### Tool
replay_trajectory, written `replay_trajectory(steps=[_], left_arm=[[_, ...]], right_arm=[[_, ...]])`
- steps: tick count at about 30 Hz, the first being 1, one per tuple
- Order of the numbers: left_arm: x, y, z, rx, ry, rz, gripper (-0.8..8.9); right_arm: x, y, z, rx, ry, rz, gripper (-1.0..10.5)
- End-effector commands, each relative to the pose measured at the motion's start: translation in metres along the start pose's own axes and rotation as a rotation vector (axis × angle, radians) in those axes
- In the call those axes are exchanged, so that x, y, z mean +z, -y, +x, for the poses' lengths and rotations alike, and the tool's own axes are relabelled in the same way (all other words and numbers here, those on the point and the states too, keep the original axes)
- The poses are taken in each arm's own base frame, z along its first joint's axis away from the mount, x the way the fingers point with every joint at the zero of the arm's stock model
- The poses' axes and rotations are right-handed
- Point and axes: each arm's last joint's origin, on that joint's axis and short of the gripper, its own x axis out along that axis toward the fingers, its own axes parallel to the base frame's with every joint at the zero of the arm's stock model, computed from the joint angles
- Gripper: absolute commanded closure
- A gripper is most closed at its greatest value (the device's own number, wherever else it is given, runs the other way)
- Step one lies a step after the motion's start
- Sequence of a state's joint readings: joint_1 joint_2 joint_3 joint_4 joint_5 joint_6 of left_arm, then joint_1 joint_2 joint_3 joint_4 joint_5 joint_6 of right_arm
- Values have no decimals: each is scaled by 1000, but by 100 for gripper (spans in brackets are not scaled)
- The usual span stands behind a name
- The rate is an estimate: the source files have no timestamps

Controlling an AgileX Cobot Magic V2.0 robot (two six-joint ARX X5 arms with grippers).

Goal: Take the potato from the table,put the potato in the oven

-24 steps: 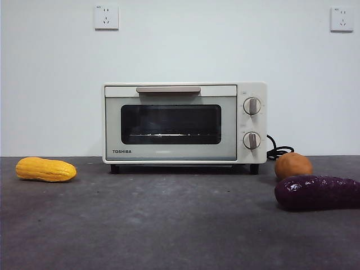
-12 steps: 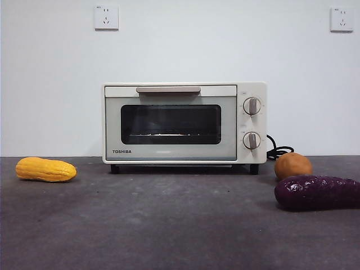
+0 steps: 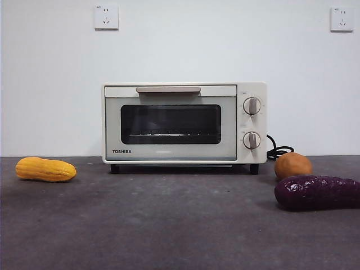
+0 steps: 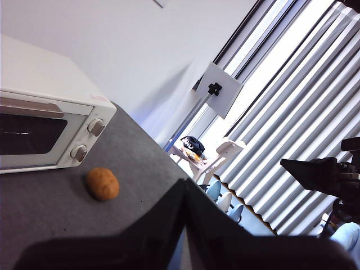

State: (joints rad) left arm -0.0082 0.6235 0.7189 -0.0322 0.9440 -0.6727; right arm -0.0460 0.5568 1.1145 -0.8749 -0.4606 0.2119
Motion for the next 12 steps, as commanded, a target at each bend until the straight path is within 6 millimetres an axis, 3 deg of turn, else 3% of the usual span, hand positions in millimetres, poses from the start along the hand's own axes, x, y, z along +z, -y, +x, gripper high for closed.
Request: replay_trajectory(steps=[1,12], left_arm=[[11,-3,7,5,-13,-1,820],[52,-41,46,66,-80,-124,820]], right_arm=[[12,0,4,-6,-37,-23,946],[34,10,34,-31,-203,18,946]])
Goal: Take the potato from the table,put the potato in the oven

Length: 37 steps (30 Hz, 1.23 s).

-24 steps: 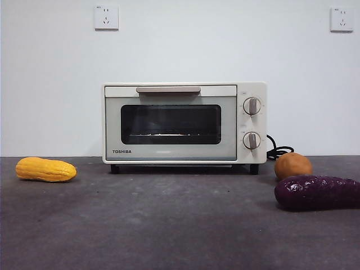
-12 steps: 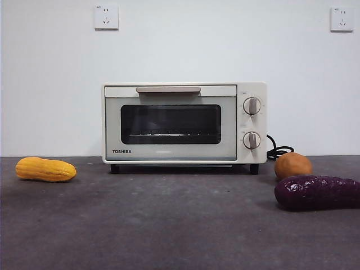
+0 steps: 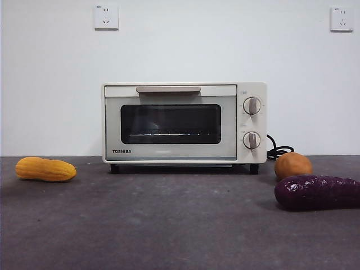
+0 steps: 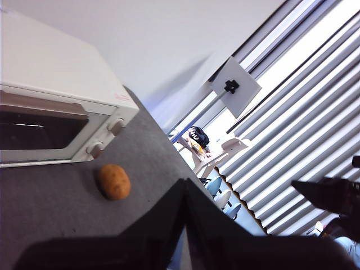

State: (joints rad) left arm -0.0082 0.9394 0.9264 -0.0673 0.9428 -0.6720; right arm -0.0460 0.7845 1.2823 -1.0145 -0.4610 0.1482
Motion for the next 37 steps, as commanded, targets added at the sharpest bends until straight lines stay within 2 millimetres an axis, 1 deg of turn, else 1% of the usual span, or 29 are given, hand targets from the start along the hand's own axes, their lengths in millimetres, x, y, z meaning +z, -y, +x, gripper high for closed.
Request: replay_trajectory(steps=[1,5,10,15,19,25,29,33,37], left_arm=[[11,-12,12,29,-28,-37,820],[25,-32,29,75,-73,-110,820],[43,-54,54,164,-108,-129,820],[60,-67,81,235,-160,-127,820],[70,-70,109,315,-213,-80,820],[78,-65,147,375,-290,-1,820],[79,-63,168,403,-309,27,820],[76,-67,188,425,-321,43,820],[67,-76,206,469,-340,56,820]], right_arm=[[3,4,8,-3,-51,3,946],[4,8,19,6,-122,14,946],[4,11,26,30,-162,19,946],[4,11,26,30,-161,16,946],[4,11,26,30,-161,11,946],[4,11,26,30,-162,12,946],[4,11,26,30,-163,13,946],[4,11,26,30,-168,16,946],[2,11,25,27,-187,22,946]])
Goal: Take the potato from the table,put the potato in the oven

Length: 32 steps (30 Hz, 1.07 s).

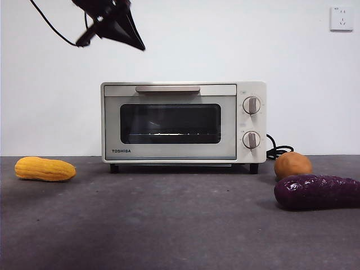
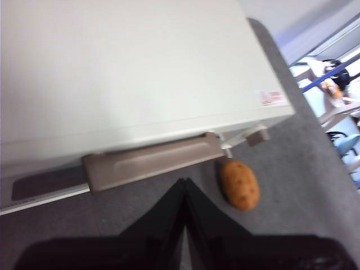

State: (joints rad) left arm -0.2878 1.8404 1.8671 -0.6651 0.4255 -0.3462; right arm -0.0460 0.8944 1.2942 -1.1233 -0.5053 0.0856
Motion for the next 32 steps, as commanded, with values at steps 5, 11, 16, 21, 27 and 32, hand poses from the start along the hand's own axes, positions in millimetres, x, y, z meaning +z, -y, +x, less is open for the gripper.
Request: replay_trajectory(steps=[5,11,16,21,27,32], left_arm=[[-12,-9,38,66,-64,39,820],[-12,-12,52,96,-33,62,820],[-10,-13,56,108,-2,77,820],[-11,-16,59,137,-4,112,820],[-9,-17,62,134,14,132,820],[-13,-22,70,141,-12,127,820]], right_arm=[[-1,-1,-2,2,-12,-9,946],[-2,-1,-2,2,-21,-6,946],[-2,-1,-2,2,-22,-6,946],[-2,-1,-2,1,-21,-4,946],[-2,-1,-1,1,-21,-1,946],[-1,0,0,1,-27,5,946]])
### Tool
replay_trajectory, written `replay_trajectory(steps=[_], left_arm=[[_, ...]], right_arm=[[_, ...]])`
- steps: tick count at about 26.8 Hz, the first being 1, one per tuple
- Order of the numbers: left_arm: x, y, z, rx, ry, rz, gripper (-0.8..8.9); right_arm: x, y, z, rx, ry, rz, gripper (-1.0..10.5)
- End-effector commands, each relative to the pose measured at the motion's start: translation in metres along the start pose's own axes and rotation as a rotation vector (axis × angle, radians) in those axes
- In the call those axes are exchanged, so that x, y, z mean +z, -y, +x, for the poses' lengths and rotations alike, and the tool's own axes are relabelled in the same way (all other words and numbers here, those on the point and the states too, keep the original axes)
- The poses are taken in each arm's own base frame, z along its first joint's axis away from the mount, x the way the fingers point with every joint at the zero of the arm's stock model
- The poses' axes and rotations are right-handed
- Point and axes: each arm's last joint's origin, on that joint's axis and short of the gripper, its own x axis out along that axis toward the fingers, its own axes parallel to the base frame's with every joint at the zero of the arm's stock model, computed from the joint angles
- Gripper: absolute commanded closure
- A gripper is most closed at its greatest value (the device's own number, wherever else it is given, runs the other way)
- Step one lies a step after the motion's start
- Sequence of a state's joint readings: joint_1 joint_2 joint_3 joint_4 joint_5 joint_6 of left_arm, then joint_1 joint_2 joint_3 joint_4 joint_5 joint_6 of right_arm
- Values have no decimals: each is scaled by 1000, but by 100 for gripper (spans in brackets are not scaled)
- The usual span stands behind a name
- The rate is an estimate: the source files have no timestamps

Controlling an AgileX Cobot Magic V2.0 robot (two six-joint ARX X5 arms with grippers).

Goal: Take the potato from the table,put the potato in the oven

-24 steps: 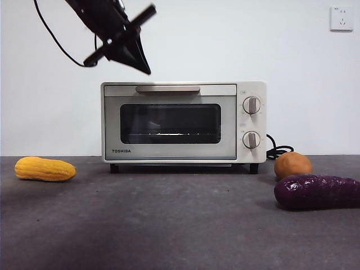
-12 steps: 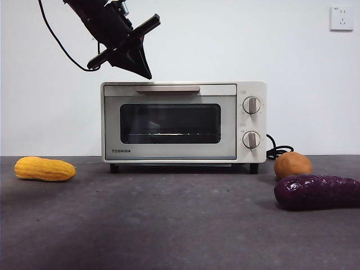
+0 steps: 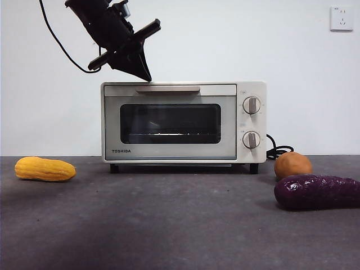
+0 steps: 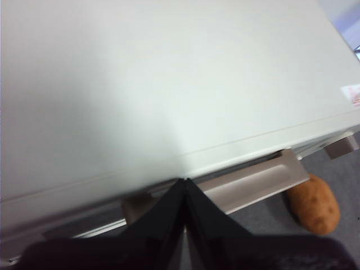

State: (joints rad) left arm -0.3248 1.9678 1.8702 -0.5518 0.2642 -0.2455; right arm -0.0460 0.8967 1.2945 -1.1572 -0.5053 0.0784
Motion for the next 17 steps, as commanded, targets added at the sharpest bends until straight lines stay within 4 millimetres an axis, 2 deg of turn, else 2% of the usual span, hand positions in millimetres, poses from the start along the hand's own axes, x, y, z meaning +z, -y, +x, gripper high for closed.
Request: replay_trajectory(steps=[1,6,17], left_arm=[[-8,-5,17,9,-41,9,820],[-13,-9,26,16,-69,1,820],[-21,-8,27,28,-140,9,820]], right_arm=[[2,0,0,3,4,-5,946],[2,0,1,3,0,0,946],[2,0,1,3,-3,2,946]])
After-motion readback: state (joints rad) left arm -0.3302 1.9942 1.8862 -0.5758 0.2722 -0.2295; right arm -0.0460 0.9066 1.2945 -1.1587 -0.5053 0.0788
